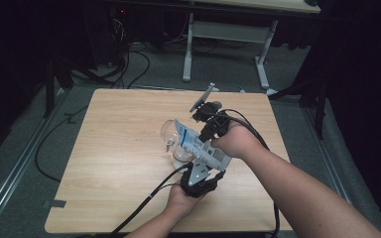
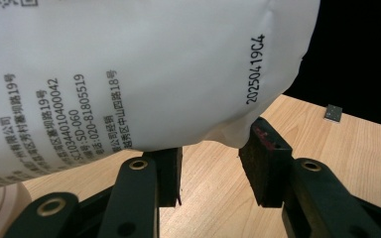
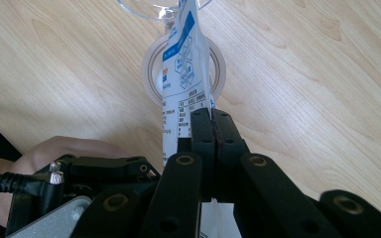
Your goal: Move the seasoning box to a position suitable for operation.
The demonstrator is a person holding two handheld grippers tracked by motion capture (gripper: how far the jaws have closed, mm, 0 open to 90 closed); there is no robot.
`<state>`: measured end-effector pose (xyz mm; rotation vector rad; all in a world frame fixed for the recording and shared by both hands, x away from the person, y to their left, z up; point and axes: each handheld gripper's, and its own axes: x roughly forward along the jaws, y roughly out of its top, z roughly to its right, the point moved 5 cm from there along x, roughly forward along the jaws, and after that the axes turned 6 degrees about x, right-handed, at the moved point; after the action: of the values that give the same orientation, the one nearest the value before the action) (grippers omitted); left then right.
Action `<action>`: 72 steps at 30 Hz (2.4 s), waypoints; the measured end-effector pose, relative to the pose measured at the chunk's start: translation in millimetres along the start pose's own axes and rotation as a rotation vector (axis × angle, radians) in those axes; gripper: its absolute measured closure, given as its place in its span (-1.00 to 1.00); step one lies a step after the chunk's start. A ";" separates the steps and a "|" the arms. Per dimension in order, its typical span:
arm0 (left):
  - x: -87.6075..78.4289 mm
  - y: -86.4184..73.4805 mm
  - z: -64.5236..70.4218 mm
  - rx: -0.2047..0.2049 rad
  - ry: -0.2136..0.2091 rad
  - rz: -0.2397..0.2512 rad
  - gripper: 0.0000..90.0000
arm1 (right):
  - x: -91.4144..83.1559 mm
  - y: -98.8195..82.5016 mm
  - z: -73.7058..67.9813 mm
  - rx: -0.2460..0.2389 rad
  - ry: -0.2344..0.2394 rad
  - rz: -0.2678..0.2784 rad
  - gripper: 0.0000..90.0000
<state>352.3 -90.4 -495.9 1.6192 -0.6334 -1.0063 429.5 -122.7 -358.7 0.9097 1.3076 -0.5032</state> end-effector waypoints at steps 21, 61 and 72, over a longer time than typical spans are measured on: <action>-0.8 1.8 -0.8 -0.003 0.006 0.007 0.39 | -0.8 1.9 -2.0 -0.002 0.004 0.005 1.00; -0.1 4.1 -3.0 -0.013 0.008 0.015 0.39 | -0.2 6.2 -3.1 0.000 0.001 0.005 1.00; -0.1 6.3 -3.2 -0.019 0.006 0.021 0.39 | -0.8 8.0 -2.0 -0.024 -0.003 0.013 1.00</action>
<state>355.7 -90.5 -489.7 1.5947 -0.6343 -0.9892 434.2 -116.6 -355.7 0.8968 1.3015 -0.4774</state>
